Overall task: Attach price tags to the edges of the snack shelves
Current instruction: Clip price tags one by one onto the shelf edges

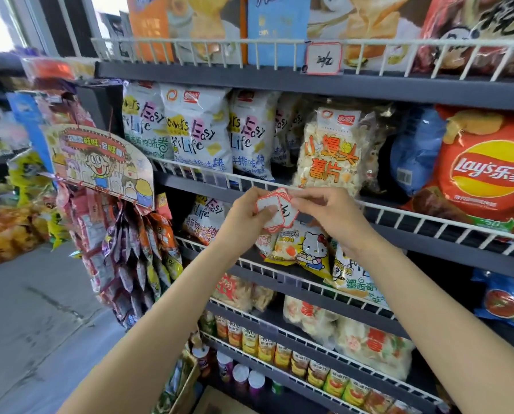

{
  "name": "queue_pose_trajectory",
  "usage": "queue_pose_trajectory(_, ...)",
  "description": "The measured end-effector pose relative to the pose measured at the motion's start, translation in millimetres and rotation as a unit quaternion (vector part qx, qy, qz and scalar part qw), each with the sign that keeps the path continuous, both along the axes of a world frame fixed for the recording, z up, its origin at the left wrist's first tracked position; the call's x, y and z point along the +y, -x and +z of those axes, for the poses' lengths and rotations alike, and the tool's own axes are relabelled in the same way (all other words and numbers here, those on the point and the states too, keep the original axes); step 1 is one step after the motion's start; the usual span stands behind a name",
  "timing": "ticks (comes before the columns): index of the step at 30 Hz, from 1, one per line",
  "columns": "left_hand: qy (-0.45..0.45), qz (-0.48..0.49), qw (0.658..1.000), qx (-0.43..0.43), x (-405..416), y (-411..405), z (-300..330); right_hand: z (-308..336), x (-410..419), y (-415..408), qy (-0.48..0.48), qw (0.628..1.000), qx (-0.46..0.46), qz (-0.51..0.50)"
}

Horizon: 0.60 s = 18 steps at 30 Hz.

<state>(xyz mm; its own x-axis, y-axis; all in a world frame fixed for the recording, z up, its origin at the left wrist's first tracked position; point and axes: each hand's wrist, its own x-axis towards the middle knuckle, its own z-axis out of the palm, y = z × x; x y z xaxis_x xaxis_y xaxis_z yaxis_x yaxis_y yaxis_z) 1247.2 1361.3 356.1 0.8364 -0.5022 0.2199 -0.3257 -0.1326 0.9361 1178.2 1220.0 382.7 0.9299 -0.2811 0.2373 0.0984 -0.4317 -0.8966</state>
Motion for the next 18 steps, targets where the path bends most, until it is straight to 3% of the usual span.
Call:
queue_pose_trajectory(6, -0.060, -0.019, 0.997, -0.039, 53.6, -52.2, 3.1, -3.4, 46.2, -56.3, -0.044, 0.999, 0.000, -0.011)
queue_pose_trajectory(13, -0.062, -0.059, 0.996, -0.021, 101.2, -125.7, 8.1, -12.2, 99.1, -122.3, -0.129, 0.989, -0.024, -0.062)
queue_pose_trajectory(18, -0.104, -0.064, 0.990, -0.070, 114.8, -163.0, 3.9, -14.4, 121.6, -140.3, -0.184, 0.974, -0.068, -0.115)
